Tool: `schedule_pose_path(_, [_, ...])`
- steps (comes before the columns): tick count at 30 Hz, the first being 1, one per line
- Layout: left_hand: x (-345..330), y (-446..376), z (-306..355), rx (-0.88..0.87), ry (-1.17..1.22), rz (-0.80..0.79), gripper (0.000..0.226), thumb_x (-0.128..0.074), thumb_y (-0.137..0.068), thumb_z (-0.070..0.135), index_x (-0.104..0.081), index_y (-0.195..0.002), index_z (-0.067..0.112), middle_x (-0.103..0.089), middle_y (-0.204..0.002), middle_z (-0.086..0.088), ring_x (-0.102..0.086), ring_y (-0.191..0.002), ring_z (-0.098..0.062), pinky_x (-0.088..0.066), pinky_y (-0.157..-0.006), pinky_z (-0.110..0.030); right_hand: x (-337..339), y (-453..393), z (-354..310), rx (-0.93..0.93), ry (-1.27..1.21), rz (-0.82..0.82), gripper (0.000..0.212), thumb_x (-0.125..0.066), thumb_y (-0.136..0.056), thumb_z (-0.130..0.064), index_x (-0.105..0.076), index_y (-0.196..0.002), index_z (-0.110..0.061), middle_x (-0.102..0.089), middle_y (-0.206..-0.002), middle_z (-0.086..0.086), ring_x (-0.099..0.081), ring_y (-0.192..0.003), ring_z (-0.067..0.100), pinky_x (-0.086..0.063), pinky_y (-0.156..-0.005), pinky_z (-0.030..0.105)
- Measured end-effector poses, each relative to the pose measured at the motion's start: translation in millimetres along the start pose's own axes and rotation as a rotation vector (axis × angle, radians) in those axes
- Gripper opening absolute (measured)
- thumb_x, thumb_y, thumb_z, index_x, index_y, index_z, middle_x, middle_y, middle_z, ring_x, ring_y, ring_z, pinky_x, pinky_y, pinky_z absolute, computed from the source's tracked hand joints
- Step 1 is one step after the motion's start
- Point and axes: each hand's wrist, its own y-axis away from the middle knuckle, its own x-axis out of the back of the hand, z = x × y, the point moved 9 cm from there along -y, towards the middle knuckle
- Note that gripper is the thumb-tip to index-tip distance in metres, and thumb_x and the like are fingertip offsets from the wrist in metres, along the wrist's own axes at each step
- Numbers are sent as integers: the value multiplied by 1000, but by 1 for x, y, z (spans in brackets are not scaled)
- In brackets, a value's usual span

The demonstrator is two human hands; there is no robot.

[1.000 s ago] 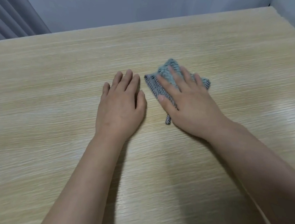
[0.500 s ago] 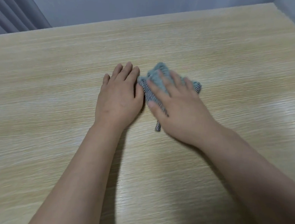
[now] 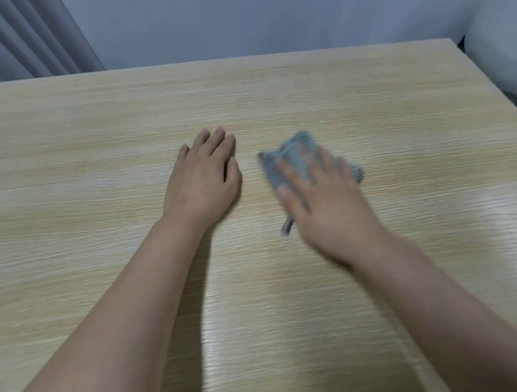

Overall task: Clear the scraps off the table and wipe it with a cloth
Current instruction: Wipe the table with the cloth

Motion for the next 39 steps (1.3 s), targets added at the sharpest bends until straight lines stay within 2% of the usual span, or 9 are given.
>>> schedule_pose_path(2, [0,0,0,-2,4,4,47,-31,-99,25,-31,-146,18,-23,-156,1,-11,-145,-16,-7,-117,-38,-6,25,-38,171,-49,-24,55,-3,-94,-53,0,-147,-39,9,-157,-7,15,-144,13,17,-112,32])
schedule_pose_path(4, [-1,0,-2,-2,6,-5,47,-30,-100,26,-29,-147,19,-21,-156,2,-10,-145,-16,-7,-117,-38,-7,28,-35,202,-56,-58,52,-5,-96,-53,1,-146,-42,10,-155,-12,17,-142,8,17,-113,31])
schedule_pose_path(9, [-1,8,0,10,-28,-27,47,-28,-100,29,-29,-147,20,-20,-156,2,-10,-145,-17,-9,-117,-38,2,-9,42,-42,37,-43,52,-13,-99,-50,-3,-148,-38,4,-158,-4,8,-145,15,9,-115,35])
schedule_pose_path(12, [1,32,9,2,-6,-15,46,-30,-100,30,-32,-144,19,-23,-155,1,-11,-145,-17,-10,-116,-38,-1,-3,41,-99,38,-53,53,-14,-99,-48,-2,-149,-36,5,-158,-1,10,-145,18,10,-115,37])
schedule_pose_path(17, [-6,91,17,31,-6,-68,60,-14,-92,46,-20,-149,29,-10,-158,7,-1,-146,-11,-2,-116,-37,-8,61,-25,125,-57,-35,53,-2,-94,-54,6,-146,-43,17,-153,-12,22,-141,10,20,-112,31])
schedule_pose_path(21, [-12,109,13,23,-50,-86,68,5,-83,55,-5,-148,37,3,-157,14,9,-144,-6,7,-115,-32,-12,79,-25,187,-47,-92,51,0,-92,-57,11,-141,-50,20,-152,-17,28,-137,3,20,-113,30])
schedule_pose_path(27, [-13,109,16,39,-62,-61,60,-7,-90,49,-10,-149,34,-2,-158,11,6,-145,-8,4,-116,-34,0,35,39,-95,22,-48,53,-14,-98,-49,-1,-148,-39,8,-158,-3,12,-145,16,11,-114,36])
schedule_pose_path(34, [-13,108,15,22,-86,-55,69,1,-84,51,-10,-149,34,-3,-158,11,3,-145,-9,2,-116,-35,-15,101,-46,278,-72,-67,53,-9,-96,-52,-1,-147,-38,9,-155,-9,17,-142,9,16,-113,33])
schedule_pose_path(39, [-14,107,14,30,-84,-87,62,-4,-89,49,-6,-149,33,2,-158,11,8,-145,-9,6,-115,-34,-1,56,16,111,1,-49,53,-12,-97,-53,1,-147,-42,6,-158,-8,13,-143,9,13,-115,31])
